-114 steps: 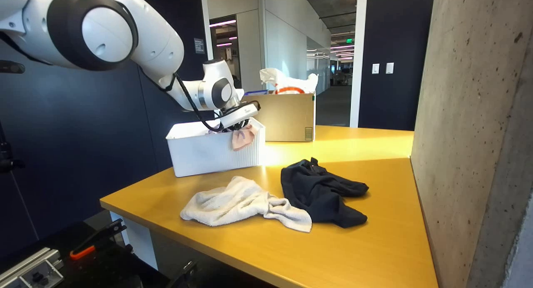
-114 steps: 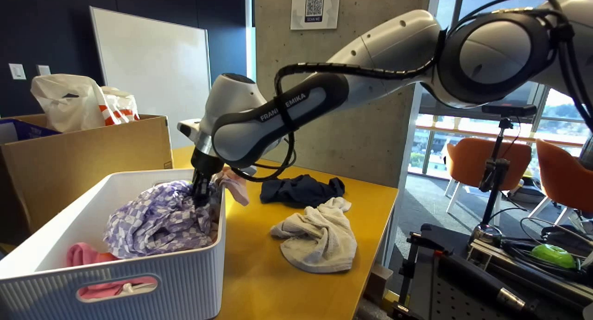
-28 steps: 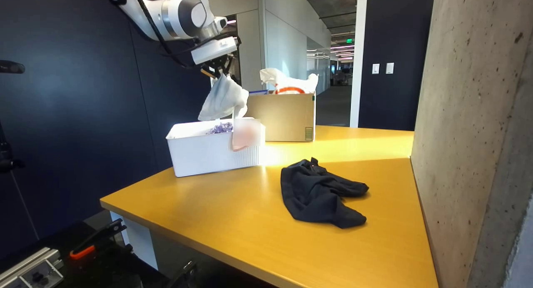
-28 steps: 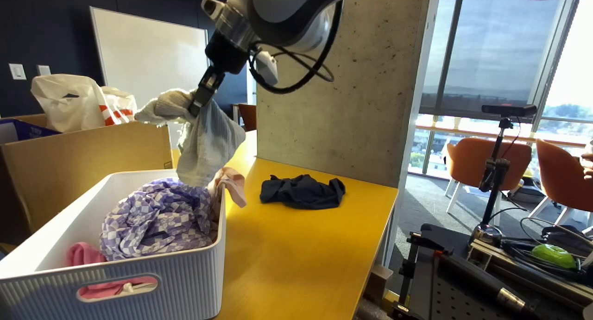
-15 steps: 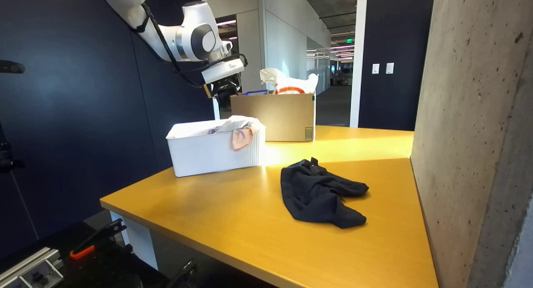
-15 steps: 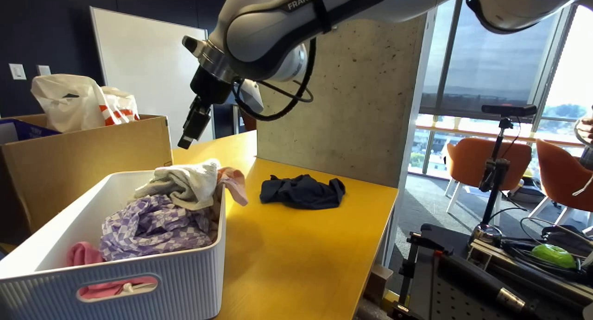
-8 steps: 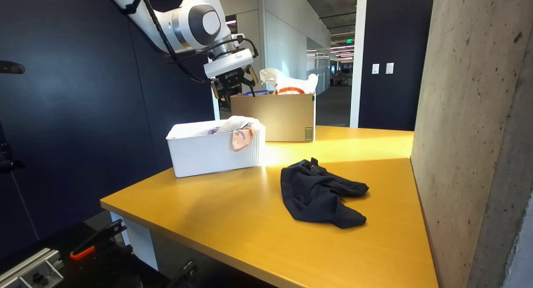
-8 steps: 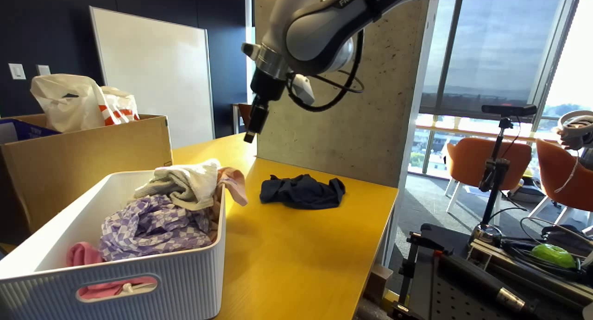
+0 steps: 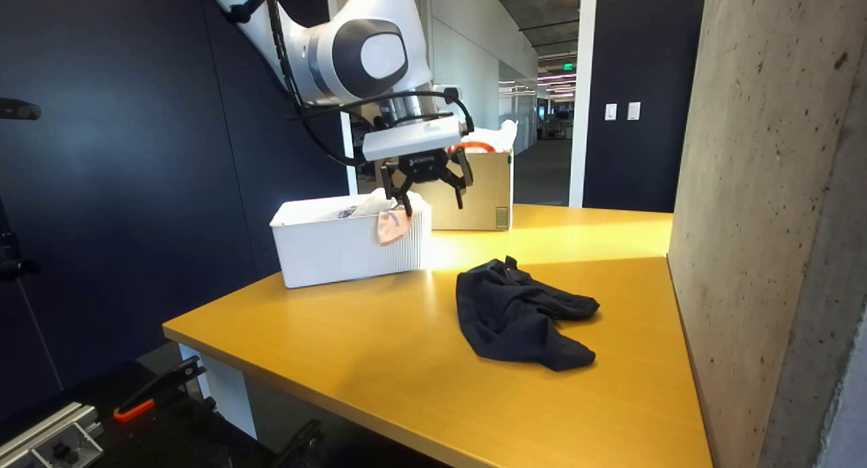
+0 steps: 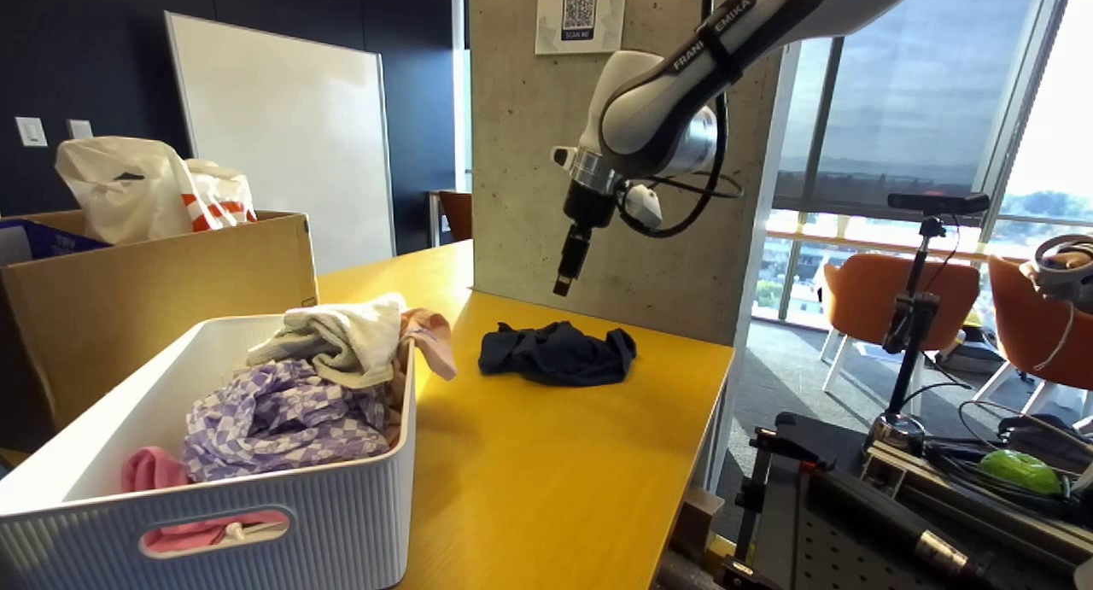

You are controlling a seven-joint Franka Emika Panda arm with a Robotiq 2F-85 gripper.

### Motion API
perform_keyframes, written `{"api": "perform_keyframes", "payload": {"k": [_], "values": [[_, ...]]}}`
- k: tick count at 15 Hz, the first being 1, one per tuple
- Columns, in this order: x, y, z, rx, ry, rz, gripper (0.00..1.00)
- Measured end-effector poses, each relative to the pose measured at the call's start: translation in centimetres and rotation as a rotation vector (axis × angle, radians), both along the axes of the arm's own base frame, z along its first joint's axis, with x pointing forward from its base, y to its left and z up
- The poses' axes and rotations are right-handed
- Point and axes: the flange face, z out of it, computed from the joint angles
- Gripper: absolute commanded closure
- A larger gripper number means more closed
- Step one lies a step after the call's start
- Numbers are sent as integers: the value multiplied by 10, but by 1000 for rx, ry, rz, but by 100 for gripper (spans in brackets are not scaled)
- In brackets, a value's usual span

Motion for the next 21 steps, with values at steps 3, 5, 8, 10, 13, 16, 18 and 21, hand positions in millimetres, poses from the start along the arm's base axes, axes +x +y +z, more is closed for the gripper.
{"api": "perform_keyframes", "payload": {"k": [3, 5, 8, 10, 13, 16, 18, 21], "values": [[-6, -19, -32, 19, 47, -52, 0], [-6, -21, -52, 29, 57, -91, 0], [-2, -25, -72, 32, 42, -155, 0], [4, -28, -81, 29, 29, -193, 0], [15, -32, -94, 33, 15, -228, 0], [29, -34, -106, 30, 7, -248, 0], [40, -34, -115, 24, -1, -256, 0], [58, -27, -126, 13, -13, -258, 0]]}}
